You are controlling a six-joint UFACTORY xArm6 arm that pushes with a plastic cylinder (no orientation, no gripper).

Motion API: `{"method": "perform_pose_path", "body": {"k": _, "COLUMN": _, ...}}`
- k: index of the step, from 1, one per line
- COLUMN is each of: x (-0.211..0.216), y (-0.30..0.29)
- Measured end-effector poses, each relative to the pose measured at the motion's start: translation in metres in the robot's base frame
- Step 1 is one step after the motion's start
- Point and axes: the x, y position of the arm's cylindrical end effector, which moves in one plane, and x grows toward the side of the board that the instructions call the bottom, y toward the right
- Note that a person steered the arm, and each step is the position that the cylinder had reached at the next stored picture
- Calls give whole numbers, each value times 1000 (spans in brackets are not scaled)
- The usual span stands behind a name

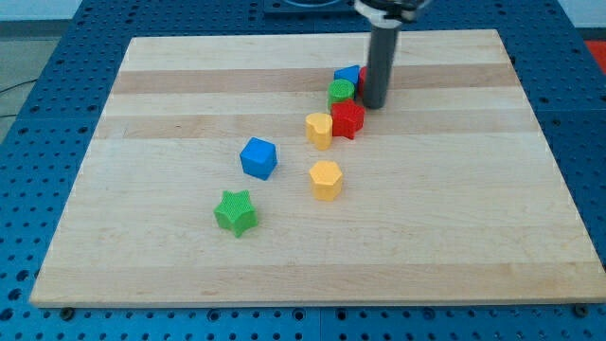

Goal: Push the yellow heart to the top right of the yellow hexagon

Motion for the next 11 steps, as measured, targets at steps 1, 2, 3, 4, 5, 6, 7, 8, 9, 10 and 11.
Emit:
{"method": "perform_pose_path", "body": {"k": 1, "x": -16, "y": -12}}
{"method": "perform_pose_path", "body": {"k": 2, "x": -34, "y": -46}}
{"method": "perform_pose_path", "body": {"k": 3, "x": -36, "y": -59}}
{"method": "perform_pose_path", "body": {"k": 4, "x": 0, "y": -18}}
{"method": "perform_pose_path", "body": {"k": 5, "x": 19, "y": -68}}
{"method": "perform_pose_path", "body": {"k": 6, "x": 26, "y": -90}}
{"method": "perform_pose_path", "body": {"k": 7, "x": 48, "y": -57}}
{"method": "perform_pose_path", "body": {"k": 8, "x": 67, "y": -59}}
{"method": "perform_pose_path", "body": {"k": 9, "x": 88, "y": -58}}
{"method": "perform_pose_path", "body": {"k": 10, "x": 93, "y": -14}}
{"method": "perform_pose_path", "body": {"k": 11, "x": 79, "y": -7}}
